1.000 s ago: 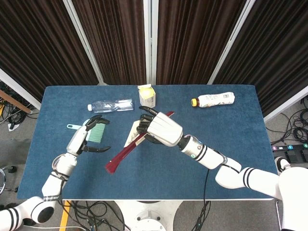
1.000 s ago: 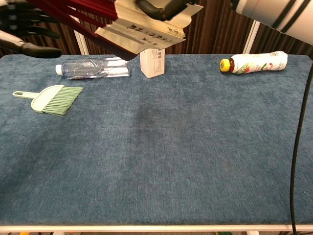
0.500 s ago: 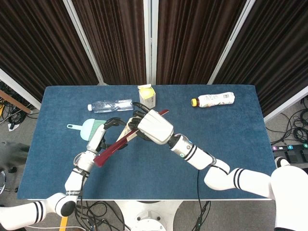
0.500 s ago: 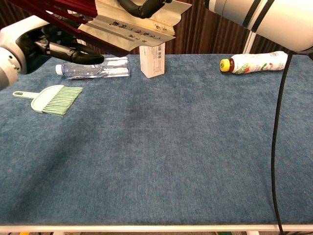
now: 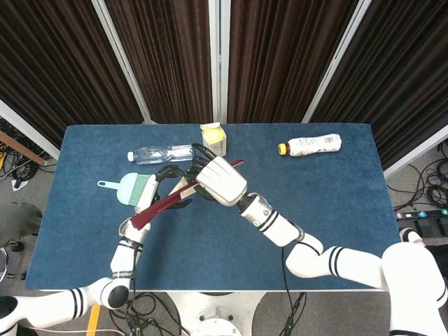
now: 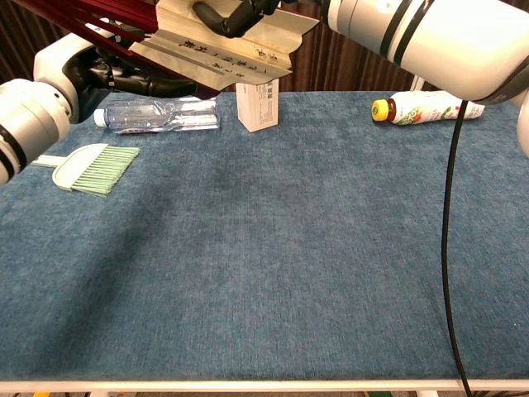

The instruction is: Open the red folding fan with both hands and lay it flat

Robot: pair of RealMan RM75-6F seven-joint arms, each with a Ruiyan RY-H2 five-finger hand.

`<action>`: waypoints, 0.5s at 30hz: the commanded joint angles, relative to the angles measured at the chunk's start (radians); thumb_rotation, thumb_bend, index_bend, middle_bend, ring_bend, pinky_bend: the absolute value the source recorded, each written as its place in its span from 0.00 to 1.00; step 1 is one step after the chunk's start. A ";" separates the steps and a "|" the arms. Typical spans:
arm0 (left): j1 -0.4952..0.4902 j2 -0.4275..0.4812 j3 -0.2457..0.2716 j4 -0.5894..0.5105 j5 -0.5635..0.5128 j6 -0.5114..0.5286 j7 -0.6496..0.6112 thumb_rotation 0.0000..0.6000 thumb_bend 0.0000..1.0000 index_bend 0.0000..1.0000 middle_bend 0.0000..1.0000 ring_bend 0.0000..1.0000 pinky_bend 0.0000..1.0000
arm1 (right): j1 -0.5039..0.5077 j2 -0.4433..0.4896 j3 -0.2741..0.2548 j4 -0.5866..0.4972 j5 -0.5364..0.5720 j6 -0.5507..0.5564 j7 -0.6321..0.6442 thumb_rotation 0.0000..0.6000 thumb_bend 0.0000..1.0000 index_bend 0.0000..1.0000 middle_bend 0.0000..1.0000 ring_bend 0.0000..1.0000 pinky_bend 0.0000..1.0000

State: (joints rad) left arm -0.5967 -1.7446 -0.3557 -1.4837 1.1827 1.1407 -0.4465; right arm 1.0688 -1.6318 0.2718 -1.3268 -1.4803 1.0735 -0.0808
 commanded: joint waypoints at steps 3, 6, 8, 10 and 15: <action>-0.008 -0.054 -0.032 0.045 -0.020 0.033 -0.006 1.00 0.02 0.49 0.45 0.26 0.35 | 0.000 -0.023 0.008 0.010 0.015 0.001 -0.013 1.00 0.83 0.84 0.65 0.34 0.11; -0.012 -0.088 -0.043 0.081 -0.016 0.065 0.003 1.00 0.11 0.56 0.52 0.33 0.39 | 0.000 -0.029 0.014 0.014 0.020 0.005 -0.015 1.00 0.83 0.84 0.65 0.34 0.11; -0.012 -0.107 -0.045 0.108 -0.008 0.089 0.011 1.00 0.18 0.61 0.57 0.38 0.42 | -0.002 -0.027 0.017 0.014 0.020 0.008 -0.013 1.00 0.83 0.84 0.65 0.34 0.11; -0.010 -0.110 -0.037 0.124 0.001 0.092 0.019 1.00 0.24 0.65 0.61 0.42 0.46 | -0.004 -0.022 0.017 0.012 0.016 0.013 -0.011 1.00 0.83 0.84 0.65 0.34 0.11; 0.000 -0.103 -0.032 0.145 0.006 0.103 0.046 1.00 0.32 0.71 0.70 0.50 0.48 | -0.022 -0.002 0.005 -0.005 -0.001 0.032 -0.011 1.00 0.83 0.84 0.65 0.34 0.11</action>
State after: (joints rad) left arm -0.5998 -1.8481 -0.3869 -1.3425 1.1881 1.2405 -0.4061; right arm 1.0497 -1.6360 0.2794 -1.3296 -1.4784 1.1030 -0.0905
